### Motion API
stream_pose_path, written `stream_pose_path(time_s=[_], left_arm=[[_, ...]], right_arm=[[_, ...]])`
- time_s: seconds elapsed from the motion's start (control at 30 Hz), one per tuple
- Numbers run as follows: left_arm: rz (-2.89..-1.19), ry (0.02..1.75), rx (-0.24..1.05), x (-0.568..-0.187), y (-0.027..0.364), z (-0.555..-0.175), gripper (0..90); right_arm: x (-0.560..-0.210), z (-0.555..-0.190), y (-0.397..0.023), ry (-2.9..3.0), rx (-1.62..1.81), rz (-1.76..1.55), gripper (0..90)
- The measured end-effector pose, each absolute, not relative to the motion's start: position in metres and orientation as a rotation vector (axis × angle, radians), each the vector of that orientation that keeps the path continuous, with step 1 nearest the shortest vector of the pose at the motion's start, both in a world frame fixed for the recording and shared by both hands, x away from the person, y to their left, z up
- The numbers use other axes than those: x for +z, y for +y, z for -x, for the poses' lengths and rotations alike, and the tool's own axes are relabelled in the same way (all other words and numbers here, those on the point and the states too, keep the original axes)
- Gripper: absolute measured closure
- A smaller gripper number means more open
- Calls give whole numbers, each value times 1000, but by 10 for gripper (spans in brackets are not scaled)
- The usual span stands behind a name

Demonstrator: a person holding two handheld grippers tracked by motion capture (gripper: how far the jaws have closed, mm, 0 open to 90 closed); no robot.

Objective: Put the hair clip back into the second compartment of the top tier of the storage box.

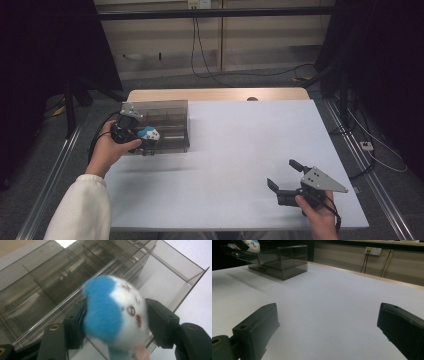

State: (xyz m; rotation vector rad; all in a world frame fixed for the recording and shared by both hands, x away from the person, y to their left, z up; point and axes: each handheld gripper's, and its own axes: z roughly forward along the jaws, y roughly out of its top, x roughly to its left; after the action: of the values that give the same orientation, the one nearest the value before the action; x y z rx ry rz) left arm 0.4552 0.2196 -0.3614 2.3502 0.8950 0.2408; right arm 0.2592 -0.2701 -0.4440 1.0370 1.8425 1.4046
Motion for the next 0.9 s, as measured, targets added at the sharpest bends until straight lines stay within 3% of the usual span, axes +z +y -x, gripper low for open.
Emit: stream_pose_path(time_s=[0.13,0.43,0.7,0.9], left_arm=[[-2353,897,242,-361,217,-455,333],[-2293,933,270,-353,227,-454,353],[-2292,942,298,-343,235,-453,479],[-2296,961,314,-335,238,-452,631]], right_arm=[[-444,-259,-270,1845,1406,-1037,28],[-444,-259,-270,1843,1405,-1037,28],[-444,-259,-269,1845,1404,-1033,28],[-445,-259,-269,1846,1404,-1036,28]])
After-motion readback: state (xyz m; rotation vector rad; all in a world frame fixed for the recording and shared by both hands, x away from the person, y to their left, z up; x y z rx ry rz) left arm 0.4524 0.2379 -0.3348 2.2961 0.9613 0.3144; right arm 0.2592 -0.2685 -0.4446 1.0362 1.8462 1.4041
